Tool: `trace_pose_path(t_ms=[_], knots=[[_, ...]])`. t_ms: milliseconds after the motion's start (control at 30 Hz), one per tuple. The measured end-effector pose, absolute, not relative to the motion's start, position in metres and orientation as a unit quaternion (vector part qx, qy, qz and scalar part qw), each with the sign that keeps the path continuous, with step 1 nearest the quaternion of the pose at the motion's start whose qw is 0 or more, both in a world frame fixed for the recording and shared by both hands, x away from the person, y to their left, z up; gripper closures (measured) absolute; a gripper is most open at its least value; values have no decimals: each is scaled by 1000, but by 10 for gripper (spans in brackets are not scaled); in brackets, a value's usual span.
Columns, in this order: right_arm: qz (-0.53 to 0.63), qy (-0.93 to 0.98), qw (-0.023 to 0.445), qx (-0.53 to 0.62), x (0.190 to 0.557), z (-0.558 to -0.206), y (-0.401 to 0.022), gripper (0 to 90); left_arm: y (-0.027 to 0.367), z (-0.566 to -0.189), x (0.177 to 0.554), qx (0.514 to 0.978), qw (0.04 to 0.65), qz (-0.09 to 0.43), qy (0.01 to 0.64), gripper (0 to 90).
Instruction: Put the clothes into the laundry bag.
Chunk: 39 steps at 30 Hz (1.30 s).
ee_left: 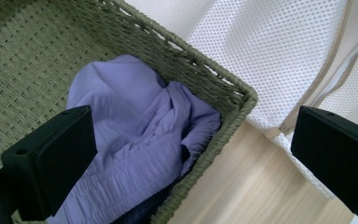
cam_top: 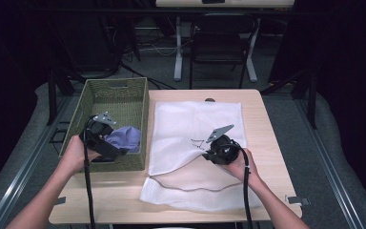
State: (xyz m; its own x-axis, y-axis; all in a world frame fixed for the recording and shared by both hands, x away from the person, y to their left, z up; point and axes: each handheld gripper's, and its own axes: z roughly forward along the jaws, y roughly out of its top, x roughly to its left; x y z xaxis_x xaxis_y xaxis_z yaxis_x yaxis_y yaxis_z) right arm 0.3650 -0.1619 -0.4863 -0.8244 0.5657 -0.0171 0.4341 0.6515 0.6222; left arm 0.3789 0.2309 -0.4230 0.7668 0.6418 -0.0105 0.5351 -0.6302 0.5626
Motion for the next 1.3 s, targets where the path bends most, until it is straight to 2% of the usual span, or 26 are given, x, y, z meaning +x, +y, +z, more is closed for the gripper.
trace_pose_path(t_ms=[433, 833, 1300], knots=[[314, 902, 112, 275, 366, -485, -162, 845, 229, -428, 416, 909, 234, 100, 330, 0], [315, 902, 113, 273, 366, -486, -163, 844, 223, -437, 432, 920, 206, 87, 323, 0], [313, 902, 111, 277, 364, -485, -162, 843, 232, -455, 452, 915, 187, 75, 350, 0]])
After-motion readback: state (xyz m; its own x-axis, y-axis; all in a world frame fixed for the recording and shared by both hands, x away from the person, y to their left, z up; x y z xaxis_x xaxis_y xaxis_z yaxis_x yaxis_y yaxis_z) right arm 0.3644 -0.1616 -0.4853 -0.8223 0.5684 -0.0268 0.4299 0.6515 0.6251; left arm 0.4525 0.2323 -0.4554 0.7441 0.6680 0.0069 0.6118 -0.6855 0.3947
